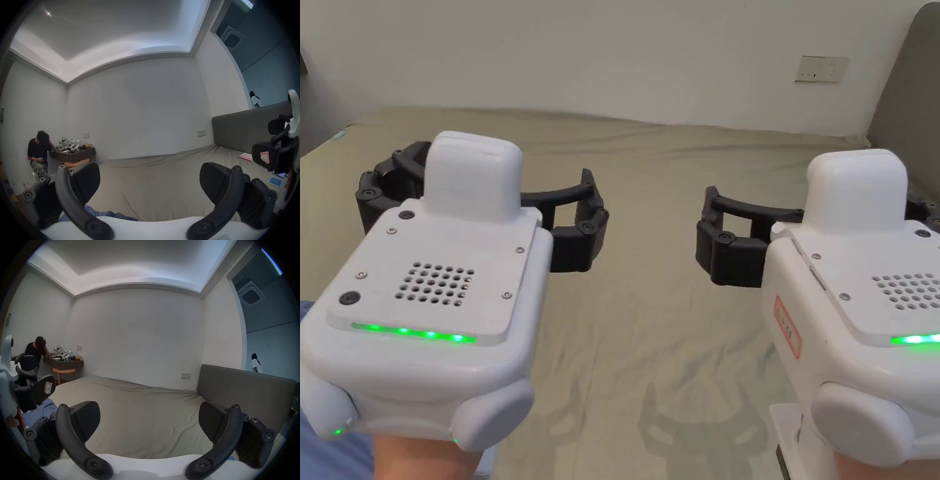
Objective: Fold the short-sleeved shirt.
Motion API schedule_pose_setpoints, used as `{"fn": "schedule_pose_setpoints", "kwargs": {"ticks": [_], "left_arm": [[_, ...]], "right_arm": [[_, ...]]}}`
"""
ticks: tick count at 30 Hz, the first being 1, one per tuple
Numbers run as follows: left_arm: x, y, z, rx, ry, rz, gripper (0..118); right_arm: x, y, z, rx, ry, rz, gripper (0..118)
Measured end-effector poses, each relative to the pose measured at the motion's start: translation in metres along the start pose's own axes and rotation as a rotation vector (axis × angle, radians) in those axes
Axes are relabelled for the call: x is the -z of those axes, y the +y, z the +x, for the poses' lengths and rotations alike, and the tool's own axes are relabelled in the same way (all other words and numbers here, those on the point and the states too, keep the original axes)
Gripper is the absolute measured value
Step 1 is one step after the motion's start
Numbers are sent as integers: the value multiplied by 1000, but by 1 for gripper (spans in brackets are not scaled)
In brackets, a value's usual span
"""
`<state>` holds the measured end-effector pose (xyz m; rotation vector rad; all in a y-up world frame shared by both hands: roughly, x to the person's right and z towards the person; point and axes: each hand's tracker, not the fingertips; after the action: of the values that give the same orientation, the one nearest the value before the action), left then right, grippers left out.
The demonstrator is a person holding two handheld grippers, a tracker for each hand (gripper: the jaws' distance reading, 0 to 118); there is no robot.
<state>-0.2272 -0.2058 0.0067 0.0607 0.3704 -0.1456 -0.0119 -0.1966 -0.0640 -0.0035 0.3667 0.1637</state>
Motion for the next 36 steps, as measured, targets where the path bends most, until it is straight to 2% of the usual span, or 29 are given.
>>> {"fn": "schedule_pose_setpoints", "kwargs": {"ticks": [5,7,8,9,10,11,12,13,15,18,23,31,36], "left_arm": [[-1,4,2,12,3,7,117],[0,5,3,4,-7,7,114],[1,5,3,-4,-24,1,109],[2,6,3,-8,-36,-6,94],[3,6,3,-8,-35,-9,74],[3,6,4,-9,-29,-8,48],[3,5,5,-10,-26,-5,19],[3,5,4,-12,-30,-8,8],[3,5,4,-22,-54,-10,0],[4,4,4,-16,-101,-32,0],[4,1,6,-28,-91,-41,0],[2,1,-4,-19,-49,-56,0],[-9,2,-18,-10,23,-52,0]], "right_arm": [[1,-1,-1,-12,24,-21,118],[0,-2,-1,-11,31,-20,118],[-1,-3,-2,-12,33,-18,114],[-2,-4,-3,-14,32,-15,96],[-3,-4,-3,-18,31,-9,67],[-4,-4,-3,-26,29,-7,28],[-2,-5,-4,-38,20,-6,2],[-1,-6,-4,-45,8,-7,2],[-1,-7,1,-43,28,-16,1],[-1,-9,4,-12,47,-32,1],[-3,-9,3,-42,35,-28,1],[0,-8,4,-32,38,-22,1],[5,-4,-4,-11,90,-19,1]]}}
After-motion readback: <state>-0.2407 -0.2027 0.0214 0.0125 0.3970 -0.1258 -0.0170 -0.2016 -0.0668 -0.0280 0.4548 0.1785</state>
